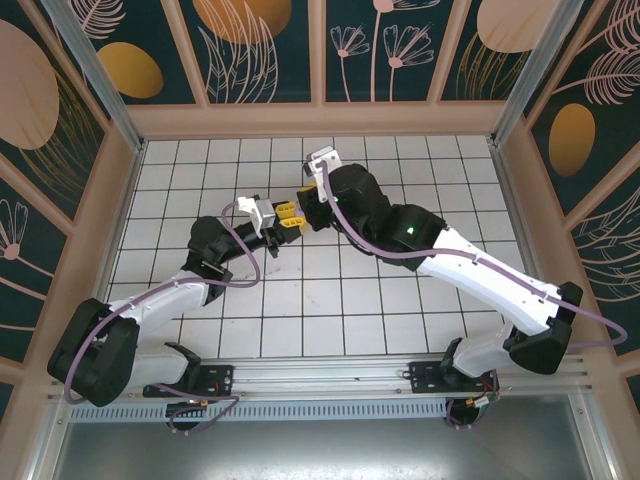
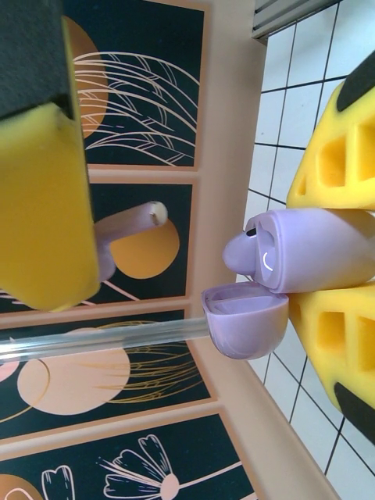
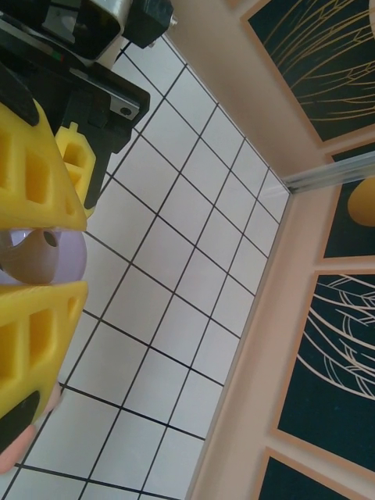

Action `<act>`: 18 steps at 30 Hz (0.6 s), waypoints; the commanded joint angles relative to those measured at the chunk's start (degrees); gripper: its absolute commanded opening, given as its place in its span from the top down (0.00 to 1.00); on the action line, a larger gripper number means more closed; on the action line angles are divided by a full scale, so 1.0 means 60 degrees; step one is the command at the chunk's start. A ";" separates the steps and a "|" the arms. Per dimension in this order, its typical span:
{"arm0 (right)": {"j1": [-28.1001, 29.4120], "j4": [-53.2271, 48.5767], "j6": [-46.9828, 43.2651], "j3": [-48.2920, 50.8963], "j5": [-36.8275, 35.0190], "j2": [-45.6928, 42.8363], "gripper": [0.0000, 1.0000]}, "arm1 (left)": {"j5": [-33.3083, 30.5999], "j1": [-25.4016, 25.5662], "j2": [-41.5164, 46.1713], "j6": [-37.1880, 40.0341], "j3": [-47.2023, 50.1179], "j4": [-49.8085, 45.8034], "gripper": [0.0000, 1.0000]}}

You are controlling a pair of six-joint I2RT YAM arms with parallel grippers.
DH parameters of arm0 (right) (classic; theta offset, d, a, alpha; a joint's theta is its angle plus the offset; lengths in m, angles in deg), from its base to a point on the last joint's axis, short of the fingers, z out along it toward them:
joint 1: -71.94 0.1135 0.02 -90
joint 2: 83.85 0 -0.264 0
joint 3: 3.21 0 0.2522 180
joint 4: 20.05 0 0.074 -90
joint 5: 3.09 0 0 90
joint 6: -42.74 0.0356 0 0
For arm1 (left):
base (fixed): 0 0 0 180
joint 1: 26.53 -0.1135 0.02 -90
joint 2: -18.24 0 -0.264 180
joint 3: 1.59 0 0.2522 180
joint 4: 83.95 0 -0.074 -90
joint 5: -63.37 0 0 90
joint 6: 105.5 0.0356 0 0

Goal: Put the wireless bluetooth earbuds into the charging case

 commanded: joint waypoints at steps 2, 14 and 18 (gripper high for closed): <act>0.0048 0.0285 -0.0149 0.0164 -0.0294 0.0129 0.79 | 0.0210 0.0083 0.0094 -0.0096 -0.0293 0.0362 1.00; 0.0021 0.0261 0.0018 0.0312 -0.0631 0.0275 0.80 | 0.0238 0.0127 0.0409 -0.0154 -0.0220 0.0324 1.00; 0.0019 0.0203 0.0084 0.0349 -0.0588 0.0273 0.80 | 0.0207 0.0141 0.0468 -0.0154 -0.0224 0.0310 1.00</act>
